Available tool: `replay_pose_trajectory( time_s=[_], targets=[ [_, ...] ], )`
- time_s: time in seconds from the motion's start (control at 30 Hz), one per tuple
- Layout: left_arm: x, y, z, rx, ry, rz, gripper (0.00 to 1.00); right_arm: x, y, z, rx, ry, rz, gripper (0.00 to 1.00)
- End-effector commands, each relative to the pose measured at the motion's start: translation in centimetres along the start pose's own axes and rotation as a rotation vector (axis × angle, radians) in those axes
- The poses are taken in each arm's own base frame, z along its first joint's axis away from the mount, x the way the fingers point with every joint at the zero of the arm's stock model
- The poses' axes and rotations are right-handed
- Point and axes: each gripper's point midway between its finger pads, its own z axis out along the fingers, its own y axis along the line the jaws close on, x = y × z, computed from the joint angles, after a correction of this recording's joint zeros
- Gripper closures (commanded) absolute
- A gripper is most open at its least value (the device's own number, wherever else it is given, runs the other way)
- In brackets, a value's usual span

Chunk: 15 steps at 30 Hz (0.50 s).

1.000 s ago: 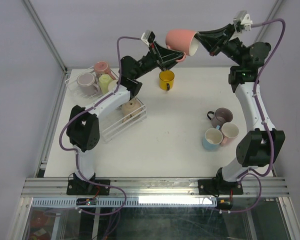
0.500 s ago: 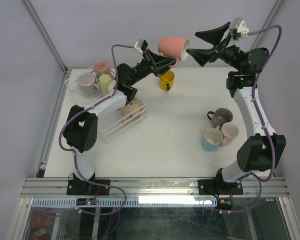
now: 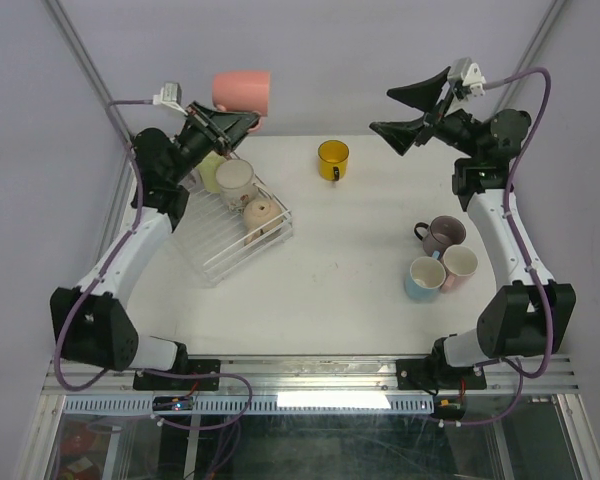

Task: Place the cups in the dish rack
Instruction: Place the cup on the dish rack.

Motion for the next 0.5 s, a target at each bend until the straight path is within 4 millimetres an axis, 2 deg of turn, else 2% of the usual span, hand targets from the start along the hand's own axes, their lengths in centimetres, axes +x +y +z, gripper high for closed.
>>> replay_pose_trajectory(
  time_s=[0.0,0.07,0.23,0.37,0.47],
  targets=[
    [-2.2,-0.2,-3.2,-0.185,-0.073,0.282,1.00,0.4,1.4,-0.9,-0.006,0.040,-0.022,0.15],
    [-3.3,1.5,-4.5,-0.315,-0.100,0.325,1.00,1.9,1.5,-1.3,-0.001,0.081,0.013,0.15],
    [-5.9,2.9,-7.5,-0.527,-0.201,0.448,1.00,5.0,1.8,-2.2,0.010,0.163,0.073,0.15],
    [-7.6,4.0,-9.9,-0.671,-0.276,0.531,1.00,6.5,2.1,-2.7,0.021,0.207,0.154,0.15],
    [-8.1,4.5,-10.8,-0.721,-0.301,0.563,1.00,7.5,2.4,-3.0,0.024,0.227,0.190,0.15]
  ],
)
